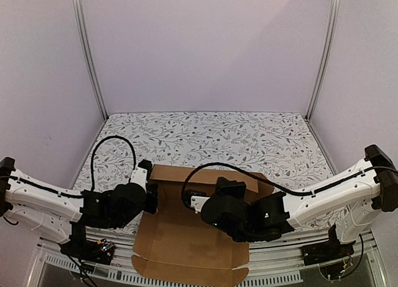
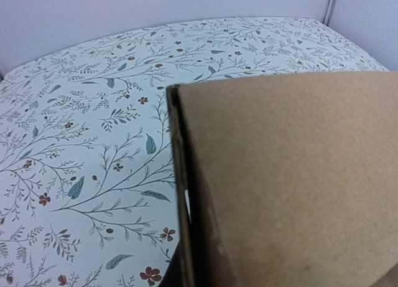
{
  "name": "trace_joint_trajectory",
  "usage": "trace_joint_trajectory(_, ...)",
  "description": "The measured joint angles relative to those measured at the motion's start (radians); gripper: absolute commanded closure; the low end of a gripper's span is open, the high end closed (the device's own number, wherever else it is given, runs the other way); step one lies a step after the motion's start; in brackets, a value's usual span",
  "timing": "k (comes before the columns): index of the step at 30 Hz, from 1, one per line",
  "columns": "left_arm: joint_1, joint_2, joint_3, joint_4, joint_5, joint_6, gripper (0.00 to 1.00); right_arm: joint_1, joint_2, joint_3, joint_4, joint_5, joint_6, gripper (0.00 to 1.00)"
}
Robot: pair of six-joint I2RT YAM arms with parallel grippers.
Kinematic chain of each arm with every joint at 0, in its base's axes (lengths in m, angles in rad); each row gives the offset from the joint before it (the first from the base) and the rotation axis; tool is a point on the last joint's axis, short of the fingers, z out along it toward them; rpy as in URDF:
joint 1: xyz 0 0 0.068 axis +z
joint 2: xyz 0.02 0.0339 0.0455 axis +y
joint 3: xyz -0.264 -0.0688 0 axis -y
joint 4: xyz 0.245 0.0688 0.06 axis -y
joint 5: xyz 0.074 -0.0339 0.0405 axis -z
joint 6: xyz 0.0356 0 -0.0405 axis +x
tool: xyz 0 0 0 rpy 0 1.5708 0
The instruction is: Fold the paper box
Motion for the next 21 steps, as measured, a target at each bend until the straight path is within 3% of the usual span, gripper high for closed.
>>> trace_joint_trajectory(5, 0.001, 0.013, 0.016, -0.011, -0.018, 0.000, 1.00, 0.002, 0.000, 0.026, -0.070, -0.046, 0.072, 0.82)
trace_joint_trajectory(9, 0.001, 0.023, 0.050, -0.027, -0.021, 0.013, 1.00, 0.009, 0.000, 0.034, -0.095, -0.121, 0.119, 0.56)
trace_joint_trajectory(17, 0.002, 0.061, 0.099, -0.023, -0.015, 0.067, 1.00, 0.011, -0.086, 0.055, -0.183, -0.332, 0.225, 0.27)
trace_joint_trajectory(21, 0.030, 0.085, 0.114, 0.018, 0.054, 0.104, 1.00, -0.001, -0.167, 0.080, -0.265, -0.483, 0.295, 0.19)
